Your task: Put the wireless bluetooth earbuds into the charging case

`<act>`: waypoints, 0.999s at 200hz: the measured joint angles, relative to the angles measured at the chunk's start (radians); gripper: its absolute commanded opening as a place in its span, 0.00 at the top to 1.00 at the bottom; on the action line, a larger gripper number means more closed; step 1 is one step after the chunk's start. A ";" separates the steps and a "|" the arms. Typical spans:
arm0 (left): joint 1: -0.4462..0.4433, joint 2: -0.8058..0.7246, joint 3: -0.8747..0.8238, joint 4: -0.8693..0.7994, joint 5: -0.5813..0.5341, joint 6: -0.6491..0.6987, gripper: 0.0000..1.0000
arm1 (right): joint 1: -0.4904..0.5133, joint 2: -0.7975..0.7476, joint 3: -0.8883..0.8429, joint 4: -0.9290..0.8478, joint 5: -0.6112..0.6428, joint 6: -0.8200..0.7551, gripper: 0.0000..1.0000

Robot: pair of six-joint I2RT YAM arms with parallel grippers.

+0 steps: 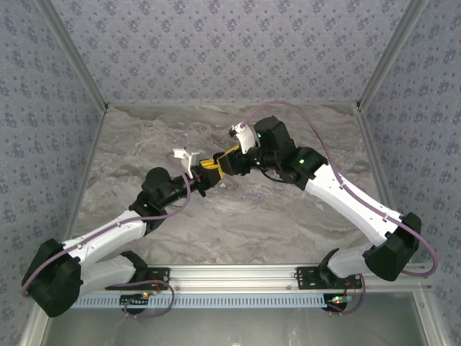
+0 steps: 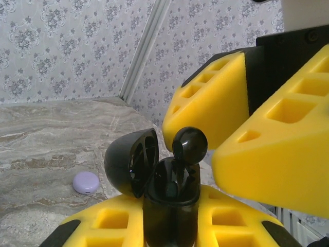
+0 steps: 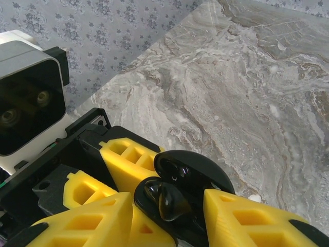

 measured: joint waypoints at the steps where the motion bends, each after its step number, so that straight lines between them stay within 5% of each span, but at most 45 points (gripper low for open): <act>1: 0.000 0.000 0.000 0.000 0.000 0.000 0.80 | 0.000 -0.001 0.000 0.000 0.001 0.000 0.54; 70: -0.007 -0.004 0.001 -0.025 0.015 0.033 0.80 | 0.001 -0.023 0.005 -0.004 0.024 0.000 0.50; 145: -0.019 -0.026 0.001 -0.064 0.034 0.082 0.81 | 0.001 -0.024 0.051 -0.035 0.089 0.000 0.71; 200: -0.019 -0.034 0.001 -0.084 0.043 0.115 0.81 | 0.001 0.027 0.116 -0.108 0.115 0.000 0.74</act>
